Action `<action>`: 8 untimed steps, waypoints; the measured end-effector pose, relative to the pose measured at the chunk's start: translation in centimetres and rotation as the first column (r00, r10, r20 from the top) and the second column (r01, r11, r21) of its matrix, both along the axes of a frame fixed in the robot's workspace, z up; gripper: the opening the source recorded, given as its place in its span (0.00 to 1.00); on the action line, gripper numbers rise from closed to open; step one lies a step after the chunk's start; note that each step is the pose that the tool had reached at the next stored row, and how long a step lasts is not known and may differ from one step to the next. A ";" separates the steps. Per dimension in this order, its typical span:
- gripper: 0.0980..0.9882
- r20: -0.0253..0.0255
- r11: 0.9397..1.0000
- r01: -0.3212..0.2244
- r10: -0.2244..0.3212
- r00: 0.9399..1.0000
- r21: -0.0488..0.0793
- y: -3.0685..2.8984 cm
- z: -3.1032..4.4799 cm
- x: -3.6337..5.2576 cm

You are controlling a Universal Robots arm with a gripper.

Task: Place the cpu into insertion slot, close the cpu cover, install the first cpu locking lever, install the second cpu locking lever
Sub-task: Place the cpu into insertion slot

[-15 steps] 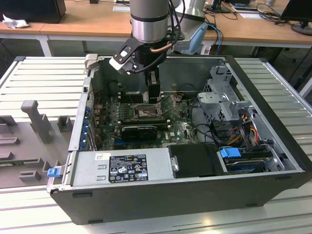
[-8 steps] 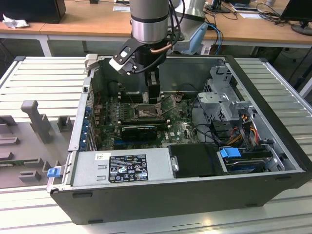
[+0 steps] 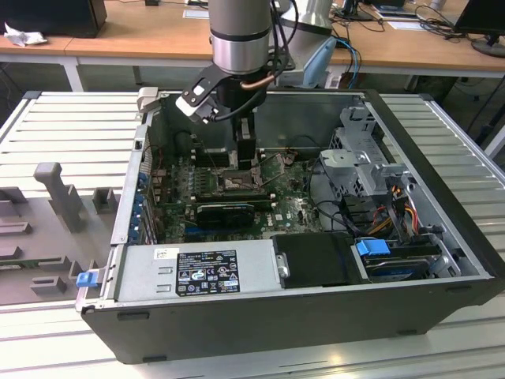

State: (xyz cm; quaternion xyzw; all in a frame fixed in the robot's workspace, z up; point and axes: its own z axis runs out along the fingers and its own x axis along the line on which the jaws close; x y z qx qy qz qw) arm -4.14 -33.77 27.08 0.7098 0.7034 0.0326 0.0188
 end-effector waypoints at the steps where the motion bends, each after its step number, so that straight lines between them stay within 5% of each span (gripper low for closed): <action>1: 0.48 -0.001 1.000 0.006 -0.006 1.000 0.000 0.02 -0.21 -0.01; 8: 0.48 -0.003 1.000 0.007 -0.007 1.000 -0.010 0.15 -2.02 -0.01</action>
